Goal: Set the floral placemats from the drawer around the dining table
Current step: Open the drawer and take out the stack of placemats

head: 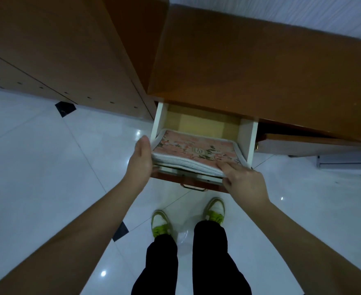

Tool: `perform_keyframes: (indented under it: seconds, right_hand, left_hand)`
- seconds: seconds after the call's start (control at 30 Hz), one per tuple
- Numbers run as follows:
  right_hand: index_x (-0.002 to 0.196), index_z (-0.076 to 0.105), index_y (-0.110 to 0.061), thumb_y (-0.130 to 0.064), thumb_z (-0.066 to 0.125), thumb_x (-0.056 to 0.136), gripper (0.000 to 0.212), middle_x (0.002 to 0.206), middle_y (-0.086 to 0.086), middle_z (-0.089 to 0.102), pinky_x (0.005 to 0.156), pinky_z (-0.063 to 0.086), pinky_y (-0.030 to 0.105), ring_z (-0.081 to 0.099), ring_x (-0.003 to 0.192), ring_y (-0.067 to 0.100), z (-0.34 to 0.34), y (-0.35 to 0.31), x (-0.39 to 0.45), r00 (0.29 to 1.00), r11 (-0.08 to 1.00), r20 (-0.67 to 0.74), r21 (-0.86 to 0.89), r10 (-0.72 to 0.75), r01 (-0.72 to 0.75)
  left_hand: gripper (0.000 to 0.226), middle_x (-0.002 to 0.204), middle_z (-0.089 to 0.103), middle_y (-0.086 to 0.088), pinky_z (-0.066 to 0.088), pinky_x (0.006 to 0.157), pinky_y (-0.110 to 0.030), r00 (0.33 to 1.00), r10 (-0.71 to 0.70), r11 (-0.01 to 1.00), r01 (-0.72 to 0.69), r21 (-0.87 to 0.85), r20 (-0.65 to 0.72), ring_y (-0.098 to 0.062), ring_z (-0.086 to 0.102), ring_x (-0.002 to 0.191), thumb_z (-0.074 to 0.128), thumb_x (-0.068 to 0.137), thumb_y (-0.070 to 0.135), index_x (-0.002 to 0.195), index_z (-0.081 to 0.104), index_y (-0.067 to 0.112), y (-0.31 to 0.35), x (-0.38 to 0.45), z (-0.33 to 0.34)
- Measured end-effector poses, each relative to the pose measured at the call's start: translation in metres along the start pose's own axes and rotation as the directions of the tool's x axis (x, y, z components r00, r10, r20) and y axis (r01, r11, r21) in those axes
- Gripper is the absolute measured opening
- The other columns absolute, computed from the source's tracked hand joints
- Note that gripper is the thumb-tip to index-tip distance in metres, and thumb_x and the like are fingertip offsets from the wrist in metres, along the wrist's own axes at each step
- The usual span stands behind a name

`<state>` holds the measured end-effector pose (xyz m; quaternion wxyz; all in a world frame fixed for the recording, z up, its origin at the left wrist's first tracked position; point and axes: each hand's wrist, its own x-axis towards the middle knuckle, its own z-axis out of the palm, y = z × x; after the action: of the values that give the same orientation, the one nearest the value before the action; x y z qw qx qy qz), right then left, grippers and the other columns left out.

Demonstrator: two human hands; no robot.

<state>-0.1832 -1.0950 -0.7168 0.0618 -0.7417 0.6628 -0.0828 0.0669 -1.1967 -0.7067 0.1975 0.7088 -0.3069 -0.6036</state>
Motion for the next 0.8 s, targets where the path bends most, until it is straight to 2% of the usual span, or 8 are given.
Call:
perform_keyframes:
  seconds: [0.07,0.17,0.33,0.47,0.53,0.6,0.67,0.8]
  right_hand:
    - [0.099,0.074,-0.018,-0.005,0.084,0.053,0.048,0.086,0.002,0.075,0.046,0.047,0.024,0.068,0.062,0.022,-0.010,-0.006,-0.011,1.000,1.000,0.006,0.002,-0.018,0.018]
    - [0.095,0.075,-0.021,-0.005,0.082,0.049,0.049,0.084,0.000,0.075,0.049,0.051,0.025,0.069,0.063,0.021,-0.020,-0.018,-0.032,0.997,0.997,-0.001,0.024,-0.080,0.080]
    - [0.106,0.072,-0.020,-0.008,0.079,0.057,0.051,0.103,-0.001,0.074,0.070,0.059,0.032,0.072,0.084,0.021,-0.020,-0.034,-0.065,0.989,0.989,0.145,0.148,-0.015,-0.007]
    - [0.127,0.059,-0.029,-0.057,0.060,0.084,0.052,0.125,-0.012,0.061,0.096,0.047,0.036,0.057,0.113,0.012,-0.024,-0.025,-0.078,0.896,0.890,0.419,0.339,0.147,-0.305]
    - [0.120,0.058,-0.030,-0.070,0.043,0.089,0.053,0.118,-0.012,0.060,0.084,0.045,0.027,0.056,0.105,0.008,-0.033,-0.021,-0.077,0.774,0.698,0.475,0.376,0.419,-0.609]
    - [0.110,0.061,-0.020,-0.069,0.030,0.094,0.060,0.109,0.003,0.063,0.075,0.045,0.028,0.059,0.094,0.017,-0.044,-0.019,-0.070,0.435,0.228,0.615,0.388,0.658,-0.893]
    - [0.104,0.063,-0.017,-0.063,0.037,0.095,0.053,0.103,0.008,0.065,0.086,0.050,0.039,0.060,0.097,0.025,-0.043,-0.010,-0.070,0.131,-0.290,0.844,0.319,0.520,-0.902]
    - [0.123,0.063,-0.012,-0.039,0.066,0.089,0.044,0.111,0.009,0.073,0.091,0.054,0.043,0.066,0.108,0.027,-0.038,-0.003,-0.081,0.157,-0.468,0.945,0.281,0.286,-0.838]
  left_hand:
    - [0.065,0.106,0.071,-0.013,0.057,0.083,-0.047,0.945,-0.303,0.918,0.325,-0.228,0.127,-0.029,0.069,0.096,0.029,0.096,0.067,0.117,0.057,0.011,0.008,-0.002,-0.006]
    - [0.083,0.112,0.071,-0.020,0.053,0.085,-0.047,0.785,-0.485,0.778,0.588,-0.221,0.385,-0.033,0.065,0.106,0.029,0.090,0.076,0.116,0.063,0.005,0.004,0.002,-0.025]
    - [0.043,0.099,0.075,-0.013,0.060,0.065,-0.035,0.724,-0.532,0.828,0.554,0.091,0.438,-0.024,0.073,0.081,0.068,0.085,0.025,0.123,0.061,0.008,-0.005,-0.004,-0.032]
    - [0.037,0.104,0.073,-0.012,0.060,0.063,-0.034,0.772,-0.505,0.863,0.468,0.191,0.387,-0.023,0.071,0.086,0.063,0.092,0.009,0.129,0.056,0.010,-0.020,-0.015,-0.034]
    - [0.042,0.115,0.071,-0.012,0.060,0.068,-0.038,0.788,-0.470,0.881,0.441,0.169,0.397,-0.026,0.071,0.095,0.065,0.092,0.008,0.132,0.053,0.016,-0.026,-0.019,-0.035]
    - [0.051,0.121,0.069,-0.010,0.059,0.082,-0.046,0.800,-0.421,0.906,0.397,0.150,0.428,-0.029,0.070,0.104,0.067,0.091,0.009,0.136,0.047,0.023,-0.030,-0.025,-0.036]
    - [0.060,0.123,0.068,-0.006,0.055,0.091,-0.051,0.815,-0.365,0.930,0.337,0.144,0.450,-0.028,0.069,0.108,0.070,0.089,0.011,0.138,0.042,0.029,-0.030,-0.033,-0.039]
    - [0.060,0.124,0.067,0.001,0.056,0.091,-0.048,0.873,-0.207,0.975,0.147,0.167,0.442,-0.023,0.067,0.109,0.070,0.089,0.012,0.136,0.042,0.038,-0.017,-0.061,-0.054]
